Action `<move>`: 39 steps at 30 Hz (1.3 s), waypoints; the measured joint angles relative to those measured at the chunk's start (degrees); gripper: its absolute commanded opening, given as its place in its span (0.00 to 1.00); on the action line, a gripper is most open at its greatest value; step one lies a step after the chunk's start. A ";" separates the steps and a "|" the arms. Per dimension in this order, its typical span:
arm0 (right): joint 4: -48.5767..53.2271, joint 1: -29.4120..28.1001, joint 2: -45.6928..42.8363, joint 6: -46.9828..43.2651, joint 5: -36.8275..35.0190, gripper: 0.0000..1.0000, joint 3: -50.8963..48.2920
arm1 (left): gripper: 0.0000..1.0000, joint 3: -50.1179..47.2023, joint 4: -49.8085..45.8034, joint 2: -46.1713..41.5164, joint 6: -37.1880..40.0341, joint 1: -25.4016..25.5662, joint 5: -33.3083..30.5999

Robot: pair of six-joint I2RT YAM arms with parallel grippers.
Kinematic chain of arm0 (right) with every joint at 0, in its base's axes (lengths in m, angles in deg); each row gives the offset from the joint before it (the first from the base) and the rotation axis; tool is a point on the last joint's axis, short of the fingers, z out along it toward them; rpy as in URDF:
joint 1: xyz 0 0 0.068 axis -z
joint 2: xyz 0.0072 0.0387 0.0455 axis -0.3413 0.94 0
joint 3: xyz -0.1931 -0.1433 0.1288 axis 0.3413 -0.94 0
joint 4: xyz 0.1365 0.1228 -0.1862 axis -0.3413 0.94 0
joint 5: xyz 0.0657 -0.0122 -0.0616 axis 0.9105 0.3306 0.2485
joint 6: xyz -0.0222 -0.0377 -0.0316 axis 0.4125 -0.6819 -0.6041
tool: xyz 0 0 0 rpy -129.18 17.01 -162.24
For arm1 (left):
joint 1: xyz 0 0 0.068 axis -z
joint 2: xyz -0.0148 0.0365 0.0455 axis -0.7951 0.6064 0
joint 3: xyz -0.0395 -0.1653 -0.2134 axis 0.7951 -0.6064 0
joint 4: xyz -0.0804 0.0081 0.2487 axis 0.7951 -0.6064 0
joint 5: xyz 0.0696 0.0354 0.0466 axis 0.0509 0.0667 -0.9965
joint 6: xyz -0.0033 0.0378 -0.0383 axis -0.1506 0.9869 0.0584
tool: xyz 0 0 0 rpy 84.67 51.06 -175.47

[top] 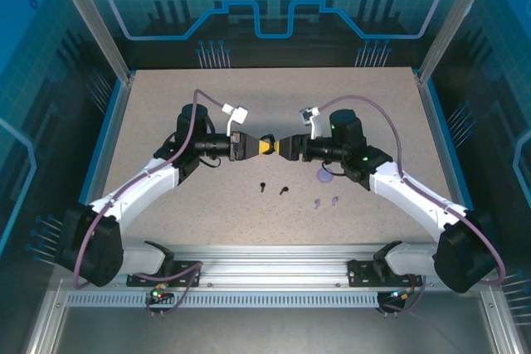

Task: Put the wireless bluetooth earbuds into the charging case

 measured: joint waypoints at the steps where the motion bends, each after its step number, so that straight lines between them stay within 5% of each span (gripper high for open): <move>1: -0.07 -0.04 0.37 -0.02 -0.02 0.55 0.17 | 0.00 0.00 0.00 0.00 0.00 0.00 0.00; 18: -0.26 -1.14 4.87 -0.02 -0.22 0.41 2.47 | 0.00 0.00 0.09 0.24 -0.02 -0.22 -1.16; 29: 0.74 -2.19 6.36 -1.36 0.20 0.02 4.28 | 0.02 -0.35 0.37 0.81 -0.20 -0.50 -2.08; 34: 3.39 -2.25 6.99 -2.08 -1.14 0.00 6.19 | 0.67 -0.55 0.98 0.96 -0.39 -0.37 -3.23; 39: 11.52 -2.23 9.09 -5.35 -5.14 0.00 12.17 | 0.94 -0.55 0.50 0.94 -0.37 0.02 -5.42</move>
